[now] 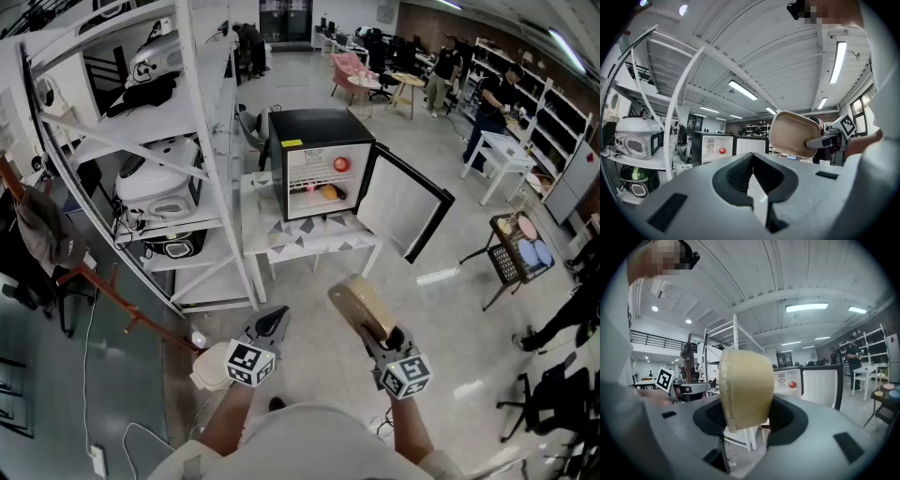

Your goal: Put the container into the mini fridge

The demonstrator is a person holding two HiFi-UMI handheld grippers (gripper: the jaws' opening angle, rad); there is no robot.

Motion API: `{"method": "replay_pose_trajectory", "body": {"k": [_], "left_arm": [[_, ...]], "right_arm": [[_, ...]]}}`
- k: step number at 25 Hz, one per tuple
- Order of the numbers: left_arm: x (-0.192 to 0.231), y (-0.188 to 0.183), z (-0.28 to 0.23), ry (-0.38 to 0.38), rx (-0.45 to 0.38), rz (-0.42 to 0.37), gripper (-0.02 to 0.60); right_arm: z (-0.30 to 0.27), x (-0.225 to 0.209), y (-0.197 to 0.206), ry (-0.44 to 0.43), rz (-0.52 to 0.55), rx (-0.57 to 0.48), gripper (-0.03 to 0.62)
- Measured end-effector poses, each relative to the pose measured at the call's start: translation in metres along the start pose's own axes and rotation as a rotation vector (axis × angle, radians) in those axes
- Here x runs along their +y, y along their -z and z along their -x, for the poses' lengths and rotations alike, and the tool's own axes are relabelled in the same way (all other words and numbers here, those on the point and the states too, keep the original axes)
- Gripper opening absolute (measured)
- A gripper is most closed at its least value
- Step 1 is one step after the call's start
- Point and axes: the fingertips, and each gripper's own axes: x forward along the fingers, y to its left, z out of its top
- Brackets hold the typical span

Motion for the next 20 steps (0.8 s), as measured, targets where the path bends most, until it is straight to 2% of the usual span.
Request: {"method": "replay_pose_trajectory", "body": {"k": [20], "left_arm": [[0.020, 0.008, 0.021, 0.017, 0.019, 0.000, 0.005]], "right_arm": [[-0.011, 0.026, -0.003, 0.026, 0.000, -0.018, 0.225]]}}
